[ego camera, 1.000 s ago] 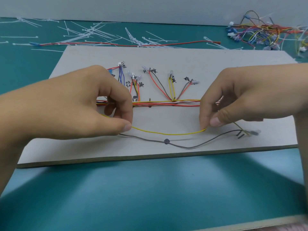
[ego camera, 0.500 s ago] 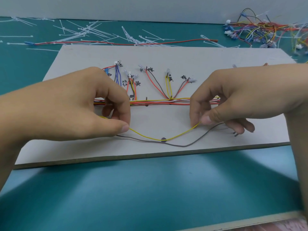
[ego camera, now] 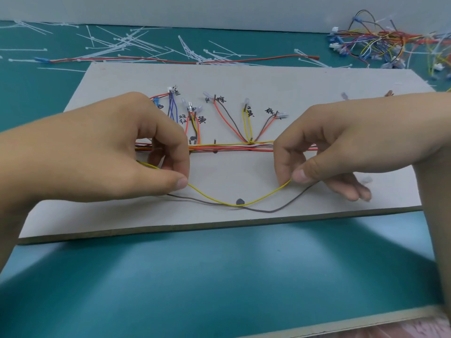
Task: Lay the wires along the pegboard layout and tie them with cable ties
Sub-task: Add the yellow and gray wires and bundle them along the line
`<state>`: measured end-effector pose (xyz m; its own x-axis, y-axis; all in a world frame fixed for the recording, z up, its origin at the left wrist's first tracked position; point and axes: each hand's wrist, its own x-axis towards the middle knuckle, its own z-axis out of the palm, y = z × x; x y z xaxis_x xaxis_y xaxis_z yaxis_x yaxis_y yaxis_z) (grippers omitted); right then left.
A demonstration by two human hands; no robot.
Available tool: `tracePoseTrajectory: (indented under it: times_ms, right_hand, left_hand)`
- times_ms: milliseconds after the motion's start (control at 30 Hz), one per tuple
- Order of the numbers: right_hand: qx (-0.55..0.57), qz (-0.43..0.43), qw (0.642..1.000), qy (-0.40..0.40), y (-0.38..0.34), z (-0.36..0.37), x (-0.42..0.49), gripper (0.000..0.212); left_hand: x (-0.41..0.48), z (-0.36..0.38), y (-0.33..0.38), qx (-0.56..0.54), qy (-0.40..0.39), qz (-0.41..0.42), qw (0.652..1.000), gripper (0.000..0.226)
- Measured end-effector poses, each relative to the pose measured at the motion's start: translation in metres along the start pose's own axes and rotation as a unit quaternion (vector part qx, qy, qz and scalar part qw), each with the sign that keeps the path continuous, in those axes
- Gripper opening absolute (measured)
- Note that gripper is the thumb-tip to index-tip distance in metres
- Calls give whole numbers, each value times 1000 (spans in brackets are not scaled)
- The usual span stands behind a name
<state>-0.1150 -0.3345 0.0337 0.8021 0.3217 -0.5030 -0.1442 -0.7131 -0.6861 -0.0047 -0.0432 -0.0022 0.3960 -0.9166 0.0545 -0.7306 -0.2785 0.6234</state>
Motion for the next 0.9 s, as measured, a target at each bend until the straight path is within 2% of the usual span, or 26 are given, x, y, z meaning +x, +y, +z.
tracePoseTrajectory:
  times_ms: [167,333,467,567,633,767,900]
  right_hand:
    - [11,9,1000,18,2,2,3,24]
    - [19,-5,1000,18,-1,6,4,31]
    - [34,-33,998,43,-3,11,11,27]
    - [40,-43,997,44,-3,16,19,22]
    - [37,-48,997,43,-2,17,21,22]
    - [41,-54,996,62,-1,9,16,25]
    - [15,-39,996,76,2,-4,2,21]
  left_hand:
    - [-1,-1,0,2,-1,-6,1000,18]
    - [-1,4,4,9,11,-7,1000,17]
    - [5,24,23,22,39,11,999,38]
    - [15,41,39,87,11,32,996,47]
    - [18,49,47,123,12,47,991,39]
    - [18,59,57,127,17,57,990,12]
    - [18,60,60,101,3,29,994,7]
